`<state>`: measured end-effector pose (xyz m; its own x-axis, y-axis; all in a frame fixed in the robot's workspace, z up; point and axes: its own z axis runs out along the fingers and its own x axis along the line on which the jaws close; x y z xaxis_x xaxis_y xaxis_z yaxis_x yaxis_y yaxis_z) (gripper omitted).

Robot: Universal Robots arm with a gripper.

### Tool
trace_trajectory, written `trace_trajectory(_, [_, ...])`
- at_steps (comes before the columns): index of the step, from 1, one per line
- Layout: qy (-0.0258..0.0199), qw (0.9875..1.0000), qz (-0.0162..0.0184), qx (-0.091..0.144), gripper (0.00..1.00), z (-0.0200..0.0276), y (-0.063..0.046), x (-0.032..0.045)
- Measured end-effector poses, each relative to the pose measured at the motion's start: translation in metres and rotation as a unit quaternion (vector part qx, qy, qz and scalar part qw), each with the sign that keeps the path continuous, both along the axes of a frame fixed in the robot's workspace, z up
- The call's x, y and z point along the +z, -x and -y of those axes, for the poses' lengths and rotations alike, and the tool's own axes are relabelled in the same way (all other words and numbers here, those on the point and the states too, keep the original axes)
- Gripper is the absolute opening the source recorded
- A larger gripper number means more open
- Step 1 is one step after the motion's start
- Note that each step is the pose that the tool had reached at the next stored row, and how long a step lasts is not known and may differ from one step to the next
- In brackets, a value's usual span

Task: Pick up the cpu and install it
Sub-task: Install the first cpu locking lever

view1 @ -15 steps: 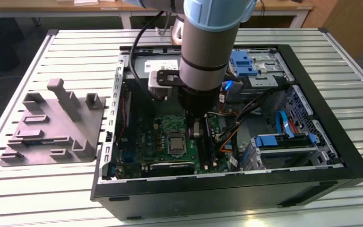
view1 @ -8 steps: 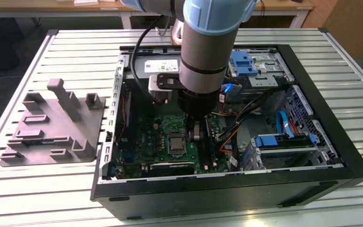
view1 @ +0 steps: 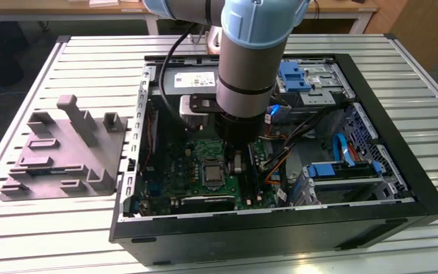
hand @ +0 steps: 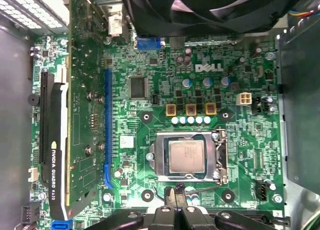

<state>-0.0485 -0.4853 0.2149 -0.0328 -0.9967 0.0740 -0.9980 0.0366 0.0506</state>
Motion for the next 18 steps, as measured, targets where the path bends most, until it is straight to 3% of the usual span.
trace_trajectory(18, [0.0015, 0.9996, 0.0029, 0.03, 0.11, 0.0042, 0.001, -0.0112])
